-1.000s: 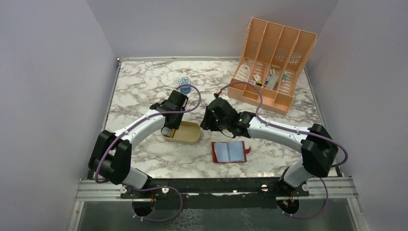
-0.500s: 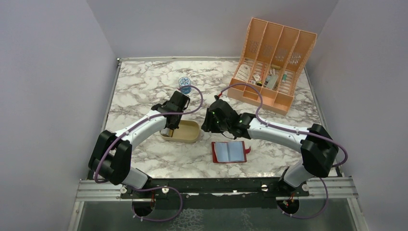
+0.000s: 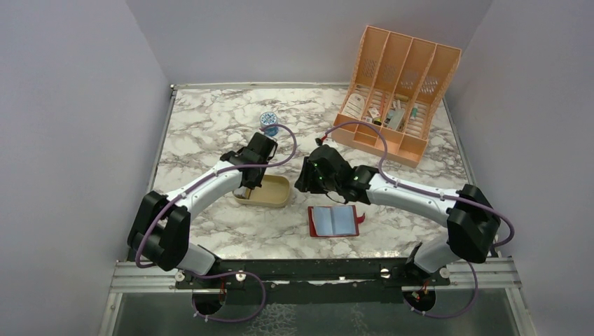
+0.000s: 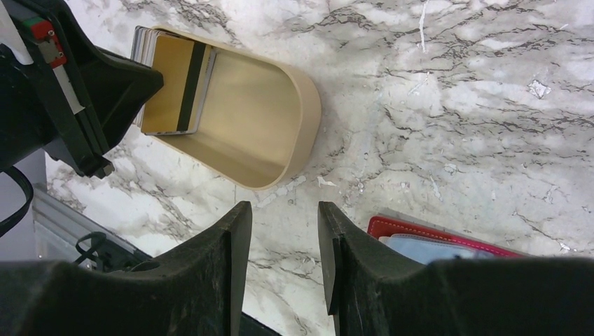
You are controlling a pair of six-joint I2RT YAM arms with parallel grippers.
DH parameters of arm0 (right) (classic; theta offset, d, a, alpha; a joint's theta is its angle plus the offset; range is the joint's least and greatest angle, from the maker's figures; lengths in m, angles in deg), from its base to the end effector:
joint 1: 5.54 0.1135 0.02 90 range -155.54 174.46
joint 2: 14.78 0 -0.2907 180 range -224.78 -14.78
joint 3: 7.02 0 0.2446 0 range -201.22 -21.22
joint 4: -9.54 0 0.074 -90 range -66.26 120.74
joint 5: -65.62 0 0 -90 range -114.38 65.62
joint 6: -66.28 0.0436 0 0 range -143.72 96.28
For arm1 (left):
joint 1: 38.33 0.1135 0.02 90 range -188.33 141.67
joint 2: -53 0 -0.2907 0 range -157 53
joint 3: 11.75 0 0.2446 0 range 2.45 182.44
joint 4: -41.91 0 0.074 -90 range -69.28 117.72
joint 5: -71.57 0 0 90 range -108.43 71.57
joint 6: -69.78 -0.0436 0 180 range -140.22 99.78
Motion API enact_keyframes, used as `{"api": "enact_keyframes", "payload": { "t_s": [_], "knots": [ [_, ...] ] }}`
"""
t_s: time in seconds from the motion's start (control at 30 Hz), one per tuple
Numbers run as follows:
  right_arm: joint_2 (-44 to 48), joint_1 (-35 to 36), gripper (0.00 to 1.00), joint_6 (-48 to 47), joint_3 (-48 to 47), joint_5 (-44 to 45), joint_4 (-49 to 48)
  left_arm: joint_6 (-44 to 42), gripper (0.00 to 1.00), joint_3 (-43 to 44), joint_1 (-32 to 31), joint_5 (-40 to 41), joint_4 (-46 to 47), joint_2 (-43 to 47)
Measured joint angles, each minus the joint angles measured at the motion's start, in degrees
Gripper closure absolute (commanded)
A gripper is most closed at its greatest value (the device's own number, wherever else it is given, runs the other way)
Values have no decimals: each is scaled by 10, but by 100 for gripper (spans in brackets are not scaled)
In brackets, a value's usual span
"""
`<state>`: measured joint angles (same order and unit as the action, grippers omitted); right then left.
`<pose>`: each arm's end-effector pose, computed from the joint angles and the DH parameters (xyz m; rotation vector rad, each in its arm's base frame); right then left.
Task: Put the credit cards into the card holder
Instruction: Pick up the credit card from the storage box, then insert the credit card into the card holder.
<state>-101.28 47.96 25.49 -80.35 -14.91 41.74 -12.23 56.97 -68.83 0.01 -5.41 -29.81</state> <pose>0.1977 0.2551 0.2647 -0.0085 2.4536 0.6593 0.2449 -0.1282 0.2411 0.3963 2.5344 0.1775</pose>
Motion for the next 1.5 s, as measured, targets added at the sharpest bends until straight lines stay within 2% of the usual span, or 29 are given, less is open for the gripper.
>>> {"api": "enact_keyframes", "payload": {
  "t_s": [0.2, 0.4, 0.67, 0.87, 1.03, 1.3, 1.5],
  "knots": [
    [29, 0, 59, -9, 21, -15, 0, 20, 100, 12, 0, -15, -18, 18],
    [103, 0, 59, -33, 57, -18, 19, 59, 100, 26, 0, -43, -25, 92],
    [181, -1, 61, -60, 101, 4, 89, 156, 100, 26, 0, -155, 3, 185],
    [199, -7, 63, -66, 143, 36, 136, 271, 100, -39, -1, -254, 91, 246],
    [209, -34, 65, -69, 184, 41, 161, 374, 100, -93, -19, -309, 167, 252],
    [221, -82, 68, -78, 206, 37, 164, 499, 100, -170, -106, -329, 321, 211],
    [213, -97, 70, -70, 237, 16, 158, 545, 100, -204, -184, -309, 414, 137]
  ]
}}
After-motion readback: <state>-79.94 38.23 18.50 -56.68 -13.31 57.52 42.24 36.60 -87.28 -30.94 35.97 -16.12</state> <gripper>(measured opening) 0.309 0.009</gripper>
